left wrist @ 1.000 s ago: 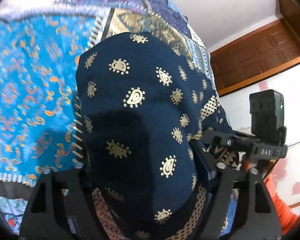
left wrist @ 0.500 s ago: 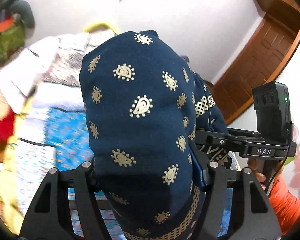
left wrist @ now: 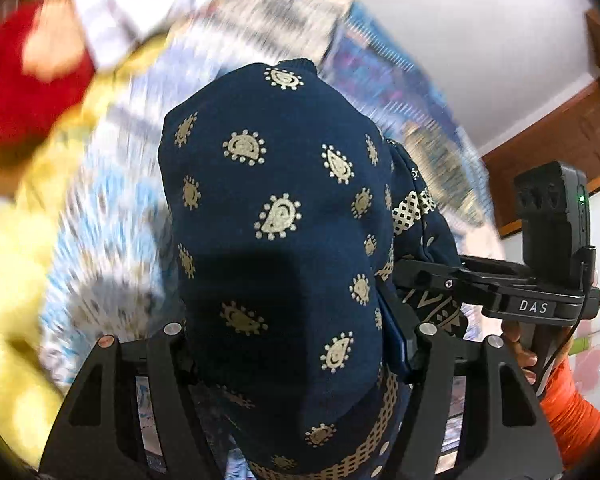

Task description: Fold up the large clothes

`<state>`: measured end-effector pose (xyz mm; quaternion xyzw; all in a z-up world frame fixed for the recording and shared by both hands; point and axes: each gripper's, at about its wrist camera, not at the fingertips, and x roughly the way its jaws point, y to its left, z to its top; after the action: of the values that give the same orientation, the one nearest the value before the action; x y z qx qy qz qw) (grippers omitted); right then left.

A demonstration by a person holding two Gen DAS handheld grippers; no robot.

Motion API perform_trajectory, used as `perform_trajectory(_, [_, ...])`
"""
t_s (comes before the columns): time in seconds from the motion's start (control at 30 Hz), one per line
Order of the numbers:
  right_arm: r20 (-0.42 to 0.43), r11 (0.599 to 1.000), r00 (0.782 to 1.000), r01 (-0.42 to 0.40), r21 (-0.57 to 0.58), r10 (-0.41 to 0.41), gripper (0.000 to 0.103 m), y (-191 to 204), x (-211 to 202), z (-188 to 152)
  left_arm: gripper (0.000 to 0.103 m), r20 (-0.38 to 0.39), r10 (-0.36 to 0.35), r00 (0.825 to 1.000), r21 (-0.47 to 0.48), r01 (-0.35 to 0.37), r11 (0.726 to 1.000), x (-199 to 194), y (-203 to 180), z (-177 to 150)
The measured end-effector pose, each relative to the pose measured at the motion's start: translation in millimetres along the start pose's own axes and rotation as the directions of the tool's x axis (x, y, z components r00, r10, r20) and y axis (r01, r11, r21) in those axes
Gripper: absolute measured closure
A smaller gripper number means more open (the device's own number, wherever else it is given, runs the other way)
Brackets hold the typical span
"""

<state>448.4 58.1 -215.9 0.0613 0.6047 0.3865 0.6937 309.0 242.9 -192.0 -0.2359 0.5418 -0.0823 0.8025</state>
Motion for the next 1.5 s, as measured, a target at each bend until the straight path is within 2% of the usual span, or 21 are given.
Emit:
perform_trajectory(0.1, [-0.066, 0.999, 0.997, 0.03, 0.03, -0.028, 0.071, -21, 41, -11, 0.033, -0.064, 0.006, 0.998, -0.045, -0.009, 0.999, 33, 29, -16])
perform_trajectory(0.2, [-0.068, 0.999, 0.997, 0.047, 0.012, -0.046, 0.07, -33, 56, -14, 0.028, -0.005, 0.006, 1.0, 0.0, -0.006, 1.0, 29, 27, -26])
perform_trajectory(0.27, [-0.074, 0.997, 0.995, 0.063, -0.051, -0.067, 0.068, -27, 54, -15, 0.023, 0.028, 0.069, 0.997, 0.024, -0.069, 0.997, 30, 23, -29])
perform_trajectory(0.3, [-0.073, 0.993, 0.993, 0.082, -0.088, -0.088, 0.062, -24, 52, -19, 0.02, 0.051, 0.114, 0.992, 0.046, -0.116, 0.992, 27, 17, -34])
perform_trajectory(0.37, [-0.055, 0.977, 0.985, 0.154, -0.149, -0.164, 0.042, -16, 50, -27, 0.012, 0.072, 0.181, 0.981, 0.081, -0.186, 0.979, 26, 13, -38])
perform_trajectory(0.4, [-0.04, 0.963, 0.977, 0.201, -0.178, -0.211, 0.026, -12, 49, -33, 0.01, 0.077, 0.208, 0.975, 0.097, -0.215, 0.972, 25, 14, -43])
perform_trajectory(0.43, [-0.031, 0.953, 0.971, 0.228, -0.198, -0.239, 0.016, -9, 47, -35, 0.01, 0.084, 0.223, 0.971, 0.106, -0.231, 0.967, 23, 14, -48])
perform_trajectory(0.53, [-0.027, 0.919, 0.957, 0.269, -0.289, -0.288, 0.016, -6, 44, -54, 0.01, 0.088, 0.245, 0.966, 0.084, -0.252, 0.964, 24, 17, -60])
perform_trajectory(0.63, [-0.054, 0.908, 0.952, 0.271, -0.32, -0.303, 0.016, -9, 36, -73, 0.005, 0.083, 0.272, 0.959, 0.075, -0.278, 0.958, 20, 11, -77])
perform_trajectory(0.7, [-0.047, 0.911, 0.952, 0.275, -0.309, -0.303, 0.015, -14, 24, -83, 0.005, 0.086, 0.298, 0.951, 0.092, -0.306, 0.948, 17, 5, -94])
perform_trajectory(0.8, [-0.054, 0.922, 0.954, 0.268, -0.28, -0.293, 0.015, -21, 1, -97, 0.005, 0.12, 0.343, 0.932, 0.062, -0.351, 0.934, 10, -5, -107])
perform_trajectory(0.9, [-0.025, 0.922, 0.954, 0.283, -0.263, -0.3, 0.015, -20, -25, -112, 0.006, 0.134, 0.349, 0.927, 0.028, -0.356, 0.934, -12, -12, -112])
perform_trajectory(0.93, [-0.007, 0.92, 0.953, 0.292, -0.263, -0.304, 0.015, -15, -33, -116, 0.006, 0.155, 0.361, 0.92, 0.03, -0.37, 0.929, -22, -18, -113])
perform_trajectory(1.0, [0.066, 0.919, 0.956, 0.294, -0.265, -0.287, 0.015, -4, -62, -127, 0.006, 0.213, 0.391, 0.895, 0.046, -0.409, 0.911, -43, -35, -115])
perform_trajectory(1.1, [0.182, 0.921, 0.955, 0.278, -0.273, -0.234, 0.015, 20, -107, -137, 0.007, 0.338, 0.412, 0.846, 0.059, -0.456, 0.888, -89, -68, -119])
perform_trajectory(1.17, [0.272, 0.92, 0.944, 0.267, -0.287, -0.189, 0.015, 42, -139, -145, 0.007, 0.439, 0.401, 0.804, 0.052, -0.468, 0.882, -125, -90, -123])
perform_trajectory(1.2, [0.334, 0.918, 0.93, 0.26, -0.301, -0.154, 0.015, 57, -162, -152, 0.007, 0.502, 0.389, 0.772, 0.045, -0.472, 0.88, -148, -105, -128])
perform_trajectory(1.23, [0.367, 0.916, 0.92, 0.257, -0.307, -0.135, 0.015, 65, -172, -152, 0.007, 0.544, 0.378, 0.749, 0.04, -0.473, 0.88, -163, -115, -132])
perform_trajectory(1.33, [0.519, 0.906, 0.854, 0.253, -0.339, -0.044, 0.015, 103, -226, -176, 0.007, 0.687, 0.323, 0.651, 0.034, -0.472, 0.881, -212, -150, -152])
perform_trajectory(1.43, [0.632, 0.901, 0.775, 0.257, -0.348, 0.023, 0.015, 132, -265, -200, 0.007, 0.78, 0.259, 0.57, 0.048, -0.466, 0.884, -245, -182, -175])
perform_trajectory(1.5, [0.678, 0.901, 0.732, 0.25, -0.354, 0.063, 0.015, 149, -284, -215, 0.007, 0.827, 0.234, 0.512, 0.047, -0.478, 0.877, -259, -199, -192])
